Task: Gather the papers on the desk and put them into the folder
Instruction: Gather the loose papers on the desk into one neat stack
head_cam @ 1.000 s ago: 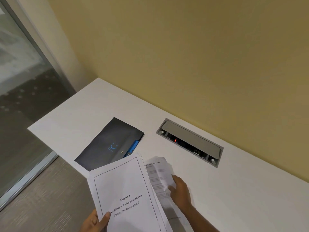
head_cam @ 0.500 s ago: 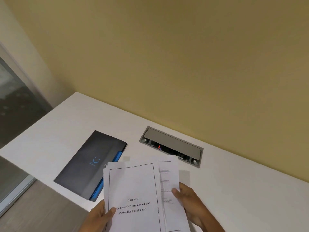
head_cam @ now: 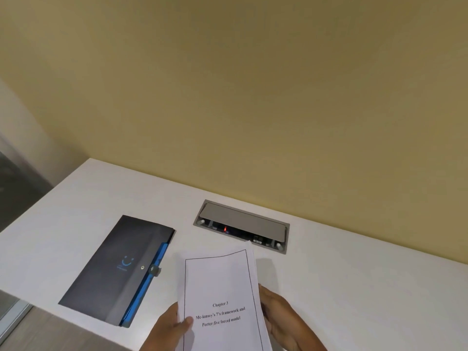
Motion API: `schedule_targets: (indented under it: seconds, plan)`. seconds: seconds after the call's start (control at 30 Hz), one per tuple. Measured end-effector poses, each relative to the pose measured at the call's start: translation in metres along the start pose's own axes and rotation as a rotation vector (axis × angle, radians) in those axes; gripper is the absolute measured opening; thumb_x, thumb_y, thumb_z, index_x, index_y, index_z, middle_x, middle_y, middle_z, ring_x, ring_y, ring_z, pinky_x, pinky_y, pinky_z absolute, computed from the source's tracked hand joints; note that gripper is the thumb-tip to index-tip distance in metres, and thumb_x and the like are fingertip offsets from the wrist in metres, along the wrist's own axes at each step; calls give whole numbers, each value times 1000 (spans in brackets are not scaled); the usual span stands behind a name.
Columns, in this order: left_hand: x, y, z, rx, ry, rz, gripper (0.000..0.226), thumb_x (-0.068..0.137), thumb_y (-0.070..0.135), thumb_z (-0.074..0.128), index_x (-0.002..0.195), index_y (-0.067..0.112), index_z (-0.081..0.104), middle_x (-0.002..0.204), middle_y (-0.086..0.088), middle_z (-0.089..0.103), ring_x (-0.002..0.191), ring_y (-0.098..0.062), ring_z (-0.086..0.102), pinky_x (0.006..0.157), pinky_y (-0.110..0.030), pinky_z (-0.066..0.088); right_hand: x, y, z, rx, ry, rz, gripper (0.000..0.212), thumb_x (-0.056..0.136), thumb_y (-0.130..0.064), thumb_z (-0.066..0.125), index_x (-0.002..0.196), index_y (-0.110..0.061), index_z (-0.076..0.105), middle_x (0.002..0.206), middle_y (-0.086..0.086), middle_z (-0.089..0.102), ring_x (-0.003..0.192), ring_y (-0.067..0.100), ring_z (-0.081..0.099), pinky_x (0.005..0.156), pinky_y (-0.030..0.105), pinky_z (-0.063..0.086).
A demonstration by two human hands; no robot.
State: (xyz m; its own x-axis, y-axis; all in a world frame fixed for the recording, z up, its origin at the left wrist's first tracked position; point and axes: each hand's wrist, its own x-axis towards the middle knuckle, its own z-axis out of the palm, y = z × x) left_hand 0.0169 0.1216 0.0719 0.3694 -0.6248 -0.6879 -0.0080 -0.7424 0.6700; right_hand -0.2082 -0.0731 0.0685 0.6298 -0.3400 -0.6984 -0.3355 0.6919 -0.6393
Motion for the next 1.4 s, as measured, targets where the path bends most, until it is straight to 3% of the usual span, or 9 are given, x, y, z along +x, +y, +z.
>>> schedule_targets:
  seconds: [0.1, 0.17, 0.37, 0.53, 0.73, 0.83, 0.93, 1.27, 1.4]
  plan:
    - [4, 9, 13, 17, 48, -18, 50, 98, 14, 60, 145, 16, 42, 128, 1, 59, 125, -21, 53, 116, -40, 37, -3, 5, -7, 84, 106, 36, 62, 92, -77, 53, 131, -34, 74, 138, -1, 72, 131, 20, 67, 107, 38, 56]
    - [5, 16, 21, -4, 82, -10, 48, 98, 12, 58, 143, 18, 40, 130, 1, 58, 124, -20, 51, 118, -40, 35, -6, 7, -6, 52, 175, -3, 66, 79, -78, 70, 129, -34, 74, 131, -14, 74, 127, 8, 68, 111, 32, 50]
    - [9, 41, 40, -13, 82, 105, 51, 102, 14, 52, 148, 23, 34, 140, 8, 49, 141, -21, 43, 124, -42, 28, -15, 7, 3, -252, 389, -302, 41, 93, -22, 77, 129, -33, 60, 120, -21, 76, 116, -3, 69, 89, 13, 50]
    - [10, 59, 53, -133, 91, 168, 44, 104, 16, 49, 138, 40, 34, 137, 12, 52, 131, -17, 50, 118, -42, 39, -21, 6, 8, -294, 531, -406, 40, 99, -11, 67, 115, -47, 57, 104, -39, 71, 100, -24, 62, 73, -1, 49]
    - [12, 59, 61, -344, 186, 249, 40, 102, 20, 57, 121, 55, 52, 110, 30, 70, 106, 4, 66, 80, -14, 57, -29, 22, 6, -98, 684, -502, 33, 97, -17, 75, 118, -41, 69, 109, -24, 79, 99, -7, 73, 86, 25, 55]
    - [16, 50, 71, -340, 193, 246, 38, 102, 21, 56, 126, 51, 52, 114, 27, 70, 110, 2, 64, 81, -11, 53, -27, 40, 7, -77, 700, -475, 27, 99, -19, 73, 117, -38, 69, 110, -23, 78, 103, -8, 71, 91, 27, 54]
    - [24, 37, 81, -299, 145, 243, 47, 104, 22, 53, 143, 44, 40, 131, 16, 61, 121, -6, 58, 98, -23, 50, -21, 56, 7, -87, 705, -428, 34, 98, -19, 74, 122, -40, 64, 112, -28, 75, 103, -10, 70, 89, 24, 54]
    - [42, 18, 85, -265, 124, 246, 44, 106, 24, 46, 139, 49, 33, 127, 22, 56, 116, 5, 54, 94, -17, 43, -8, 72, 10, -124, 745, -375, 27, 99, -25, 72, 120, -41, 68, 112, -23, 77, 103, -4, 72, 74, 16, 56]
    - [43, 14, 82, -264, 124, 264, 44, 107, 24, 45, 125, 62, 32, 125, 26, 56, 114, 8, 56, 80, -7, 48, -6, 71, 13, -106, 737, -369, 24, 99, -26, 72, 120, -38, 69, 110, -20, 79, 101, -2, 74, 75, 16, 60]
